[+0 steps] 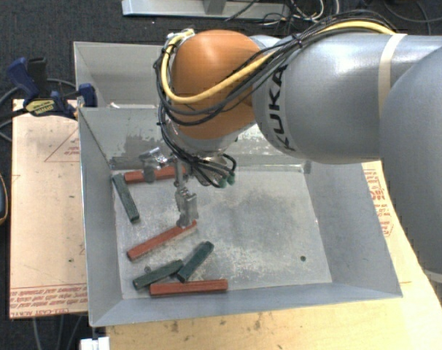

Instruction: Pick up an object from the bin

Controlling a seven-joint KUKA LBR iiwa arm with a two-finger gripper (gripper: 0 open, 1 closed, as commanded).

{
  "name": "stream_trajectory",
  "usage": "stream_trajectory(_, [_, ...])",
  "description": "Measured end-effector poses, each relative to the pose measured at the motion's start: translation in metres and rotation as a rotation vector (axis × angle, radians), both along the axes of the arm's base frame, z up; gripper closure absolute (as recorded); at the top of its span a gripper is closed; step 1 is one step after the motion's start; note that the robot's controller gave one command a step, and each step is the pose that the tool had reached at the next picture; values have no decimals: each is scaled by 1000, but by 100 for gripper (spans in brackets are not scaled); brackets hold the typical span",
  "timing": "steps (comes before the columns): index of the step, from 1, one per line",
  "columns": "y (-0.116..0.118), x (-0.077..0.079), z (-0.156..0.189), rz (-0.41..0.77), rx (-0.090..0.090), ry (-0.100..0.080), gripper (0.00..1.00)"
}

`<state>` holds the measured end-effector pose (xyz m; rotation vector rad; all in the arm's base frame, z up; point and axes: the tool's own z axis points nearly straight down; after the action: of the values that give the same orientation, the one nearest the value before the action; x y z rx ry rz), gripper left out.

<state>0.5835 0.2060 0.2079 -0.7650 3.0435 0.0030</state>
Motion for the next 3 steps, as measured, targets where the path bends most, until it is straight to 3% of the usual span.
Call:
stream_trajectory(1, [4, -78, -140, -136, -2, 6, 0])
stream_trajectory(2, [6, -71, -130, -139, 6, -12, 100])
stream_trajectory(3, [5, -75, -136, -139, 2, -2, 0])
